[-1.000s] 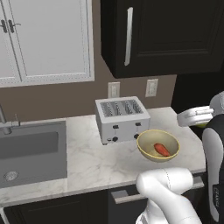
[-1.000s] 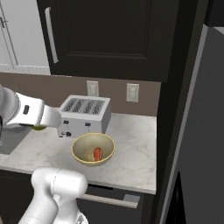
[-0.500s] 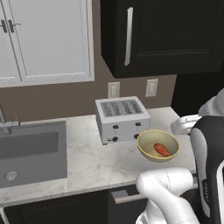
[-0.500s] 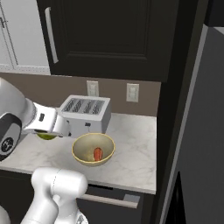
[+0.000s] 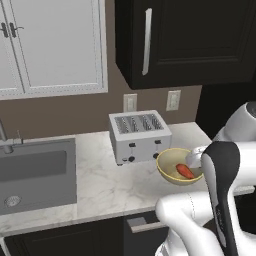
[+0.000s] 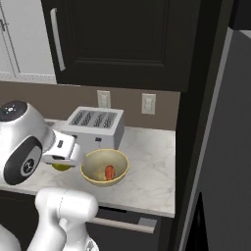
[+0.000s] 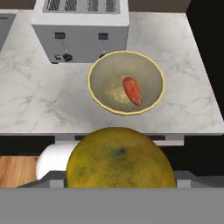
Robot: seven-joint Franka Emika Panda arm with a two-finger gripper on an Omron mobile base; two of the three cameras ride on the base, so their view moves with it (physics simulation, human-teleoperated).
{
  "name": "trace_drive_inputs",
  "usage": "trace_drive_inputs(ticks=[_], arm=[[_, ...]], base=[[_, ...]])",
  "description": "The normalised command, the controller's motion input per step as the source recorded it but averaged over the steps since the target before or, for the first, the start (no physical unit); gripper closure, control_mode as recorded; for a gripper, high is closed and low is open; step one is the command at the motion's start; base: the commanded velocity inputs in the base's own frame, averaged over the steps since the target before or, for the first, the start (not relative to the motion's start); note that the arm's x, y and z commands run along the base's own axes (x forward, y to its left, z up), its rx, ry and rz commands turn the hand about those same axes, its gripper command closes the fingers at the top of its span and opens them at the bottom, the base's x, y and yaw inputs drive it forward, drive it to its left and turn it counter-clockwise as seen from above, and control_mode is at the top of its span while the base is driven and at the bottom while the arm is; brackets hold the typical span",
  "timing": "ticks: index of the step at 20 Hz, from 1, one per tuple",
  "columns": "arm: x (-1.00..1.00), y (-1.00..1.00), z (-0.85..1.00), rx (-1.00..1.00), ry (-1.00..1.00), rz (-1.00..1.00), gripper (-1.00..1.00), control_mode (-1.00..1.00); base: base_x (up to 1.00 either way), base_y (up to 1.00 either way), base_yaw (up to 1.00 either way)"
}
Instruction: Take the sweet potato, orange, and garlic from the freezer and place them in the bowl on the counter.
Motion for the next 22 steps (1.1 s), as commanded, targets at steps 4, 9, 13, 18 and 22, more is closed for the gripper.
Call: trace_drive_inputs(ticks=[4, 9, 13, 18, 22], arm=[[0.20, -0.09, -0.36, 0.00, 0.03, 0.00, 1.00, -1.00], [0.28, -0.04, -0.19, 0.00, 0.05, 0.01, 1.00, -1.00], [0.26, -0.08, -0.20, 0.00, 0.01, 0.02, 1.00, -1.00], [0.43, -0.01, -0.29, 0.00, 0.00, 0.00, 1.00, -1.00], [0.48, 0.00, -0.27, 0.00, 0.00, 0.00, 1.00, -1.00]], base=[[0.00, 0.00, 0.00], [0.00, 0.00, 0.00], [0.00, 0.00, 0.00], [0.00, 0.00, 0.00], [0.00, 0.00, 0.00]])
